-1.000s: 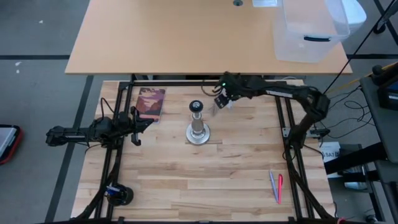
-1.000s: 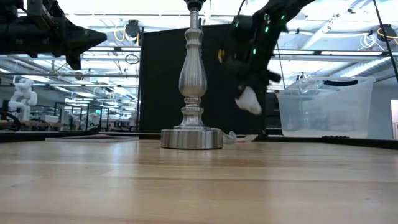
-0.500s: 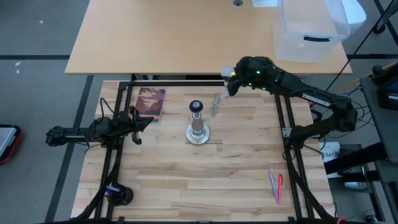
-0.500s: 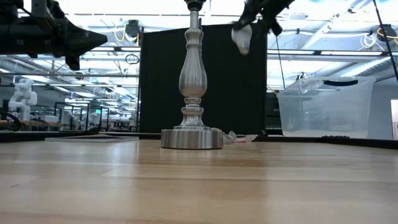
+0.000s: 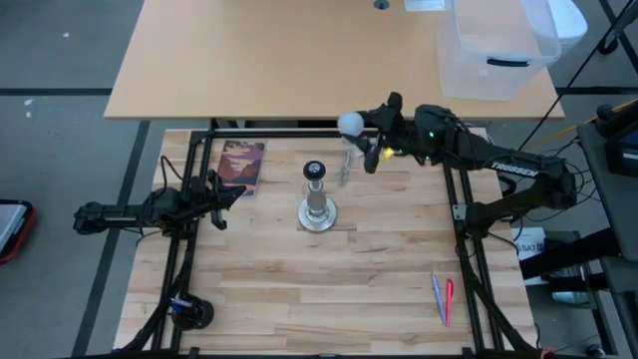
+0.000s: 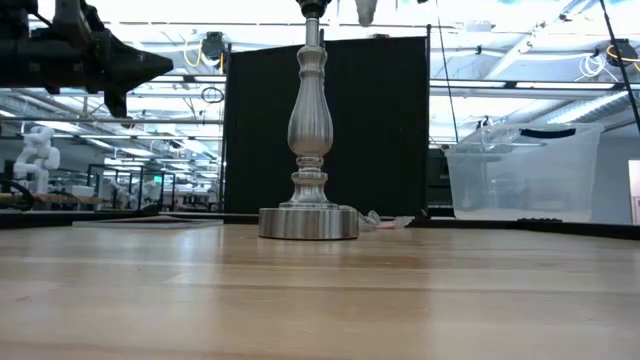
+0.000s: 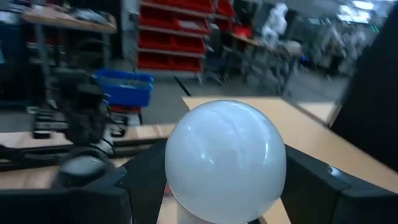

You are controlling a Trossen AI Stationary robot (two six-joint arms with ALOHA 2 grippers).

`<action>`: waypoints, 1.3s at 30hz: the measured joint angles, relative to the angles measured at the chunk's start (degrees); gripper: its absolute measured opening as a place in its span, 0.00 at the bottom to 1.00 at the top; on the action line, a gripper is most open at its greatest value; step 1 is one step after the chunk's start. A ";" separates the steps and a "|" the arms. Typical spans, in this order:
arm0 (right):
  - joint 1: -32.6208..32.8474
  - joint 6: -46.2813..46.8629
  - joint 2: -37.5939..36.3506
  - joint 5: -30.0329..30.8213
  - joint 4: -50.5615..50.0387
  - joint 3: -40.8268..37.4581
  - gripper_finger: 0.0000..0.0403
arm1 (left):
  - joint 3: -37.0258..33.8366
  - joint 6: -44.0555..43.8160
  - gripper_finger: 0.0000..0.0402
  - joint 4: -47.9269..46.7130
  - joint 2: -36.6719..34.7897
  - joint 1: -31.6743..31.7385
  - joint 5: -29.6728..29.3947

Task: Screw lightbulb
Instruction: Insert the white lightbulb into the silver lamp

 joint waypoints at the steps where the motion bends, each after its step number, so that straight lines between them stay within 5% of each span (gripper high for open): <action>1: 0.83 -0.84 0.00 -0.06 0.46 0.00 0.62 | 0.00 -0.55 0.00 0.00 -0.01 -0.01 0.00; 16: 6.56 -4.13 0.31 -10.05 10.39 0.00 0.62 | 0.00 -1.14 0.00 -0.01 -0.01 -0.02 -0.02; 39: 6.56 -0.77 7.88 -11.93 18.07 2.44 0.62 | 0.00 -2.37 0.00 3.03 0.80 0.00 -0.56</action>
